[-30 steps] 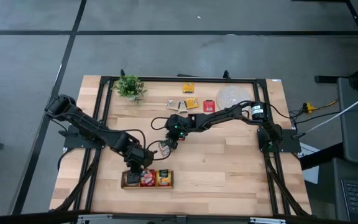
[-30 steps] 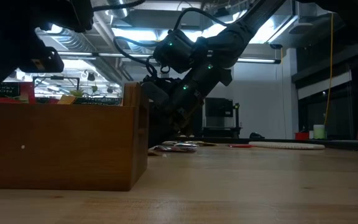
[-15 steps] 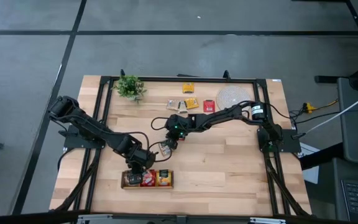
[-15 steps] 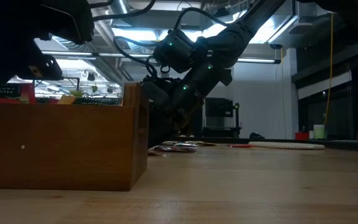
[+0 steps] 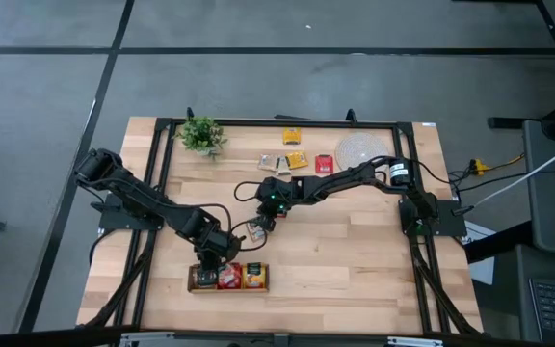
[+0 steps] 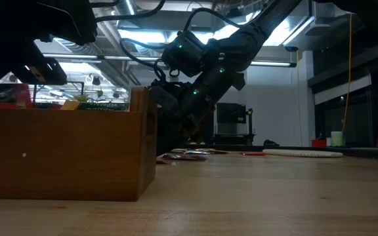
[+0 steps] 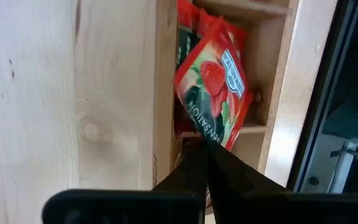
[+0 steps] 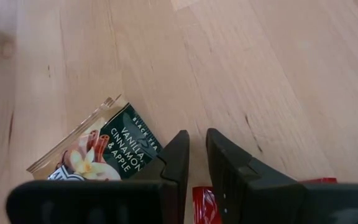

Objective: Pick & Place Tea
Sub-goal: Put the red tea bag into the middle section of the wooden organizer

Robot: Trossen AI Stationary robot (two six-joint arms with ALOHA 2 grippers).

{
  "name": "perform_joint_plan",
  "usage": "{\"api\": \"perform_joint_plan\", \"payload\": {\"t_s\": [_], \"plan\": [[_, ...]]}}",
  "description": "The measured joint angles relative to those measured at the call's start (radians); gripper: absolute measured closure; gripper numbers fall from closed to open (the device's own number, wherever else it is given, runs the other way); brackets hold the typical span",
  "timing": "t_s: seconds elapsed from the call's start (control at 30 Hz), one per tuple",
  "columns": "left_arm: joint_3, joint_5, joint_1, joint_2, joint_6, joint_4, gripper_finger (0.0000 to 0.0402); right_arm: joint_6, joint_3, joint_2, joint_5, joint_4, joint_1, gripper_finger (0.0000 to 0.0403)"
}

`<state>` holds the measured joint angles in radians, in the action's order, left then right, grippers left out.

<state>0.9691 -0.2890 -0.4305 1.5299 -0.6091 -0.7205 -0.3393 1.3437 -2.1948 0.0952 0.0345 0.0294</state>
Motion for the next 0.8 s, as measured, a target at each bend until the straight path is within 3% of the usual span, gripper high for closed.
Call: {"api": "perform_joint_plan", "payload": {"t_s": [0.63,0.8], "plan": [[0.0,-0.047,0.097,-0.055,0.272,-0.002,0.04,0.002,0.0,0.0,0.002,-0.001,0.0,0.0341],[0.0,-0.115,0.127,-0.055,0.294,-0.001,0.0399,0.003,0.0,0.0,0.002,-0.001,0.0,0.0341]]}}
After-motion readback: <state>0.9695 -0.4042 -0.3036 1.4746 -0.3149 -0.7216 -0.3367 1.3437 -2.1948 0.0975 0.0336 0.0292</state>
